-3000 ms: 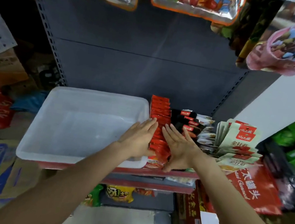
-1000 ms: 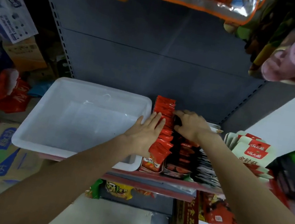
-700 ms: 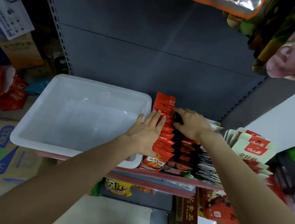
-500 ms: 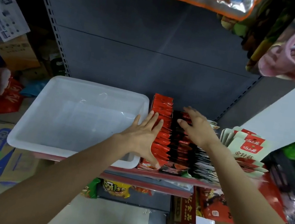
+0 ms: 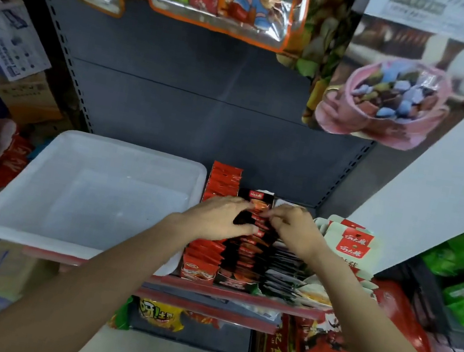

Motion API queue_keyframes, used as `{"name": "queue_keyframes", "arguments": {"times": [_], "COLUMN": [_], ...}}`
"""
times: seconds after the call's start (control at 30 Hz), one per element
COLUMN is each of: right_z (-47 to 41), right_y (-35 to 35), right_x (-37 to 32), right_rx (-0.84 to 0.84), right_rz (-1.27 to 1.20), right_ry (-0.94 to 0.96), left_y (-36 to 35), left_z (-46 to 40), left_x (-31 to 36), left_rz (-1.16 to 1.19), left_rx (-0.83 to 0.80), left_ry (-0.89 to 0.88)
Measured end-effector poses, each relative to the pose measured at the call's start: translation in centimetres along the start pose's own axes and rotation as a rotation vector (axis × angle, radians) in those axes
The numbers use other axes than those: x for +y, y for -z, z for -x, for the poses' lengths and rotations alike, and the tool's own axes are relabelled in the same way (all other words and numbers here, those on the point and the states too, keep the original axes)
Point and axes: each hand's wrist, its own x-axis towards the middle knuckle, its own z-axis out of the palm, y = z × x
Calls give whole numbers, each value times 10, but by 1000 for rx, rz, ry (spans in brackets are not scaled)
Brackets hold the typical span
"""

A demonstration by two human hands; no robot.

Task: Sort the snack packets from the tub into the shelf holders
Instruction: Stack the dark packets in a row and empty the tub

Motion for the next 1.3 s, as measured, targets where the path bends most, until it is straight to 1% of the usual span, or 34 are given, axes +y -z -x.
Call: {"name": "queue_keyframes", "arguments": {"times": [0.07,0.1,0.2,0.23,0.3,0.37,0.43,0.57,0.7,0.77,0.83,0.9,0.97,1.03,1.17,1.23,1.3], "right_z": [-3,-6,-21,-26,-36,-44,-48,-51,-53,-53,-51,-48,-42,-37,-41,-43,-42], "right_y": [9,13,21,21,18,11,4,-8,-14,-20,-24,-22,-15,-9,-9,-11,-12], "right_x": [7,10,17,18,16,16,15,10,7,9,10,12,14,15,14,14,16], "right_rx": [-51,-34,113,117,54,1,6,-3,-13,-29,-2,85,210,272,146,135,142], "right_rz": [4,4,73,107,188,249,314,632,774,793,784,733,642,554,485,482,464], "right_ry": [-2,-4,29,52,86,81,70,139,165,169,180,199,198,197,222,237,264], "left_y": [-5,-6,-5,-5,-5,-5,-5,-4,-4,-5,-5,-7,-8,-10,-11,-12,-14], "left_z": [-1,0,3,4,5,4,4,5,6,7,8,8,8,7,4,3,4], "left_x": [3,4,7,8,9,8,7,4,2,2,1,-2,-4,-4,-4,-5,-8], "left_rz": [-84,-115,-117,-109,-104,-90,-72,-37,-23,-12,-2,10,9,0,-3,-15,-75], "left_rx": [-61,-65,-57,-50,-37,-39,-48,-38,-27,-16,6,17,17,13,-2,4,42], "left_ry": [11,9,8,10,14,15,12,5,-8,-23,-32,-27,-23,-22,-2,-6,-32]}}
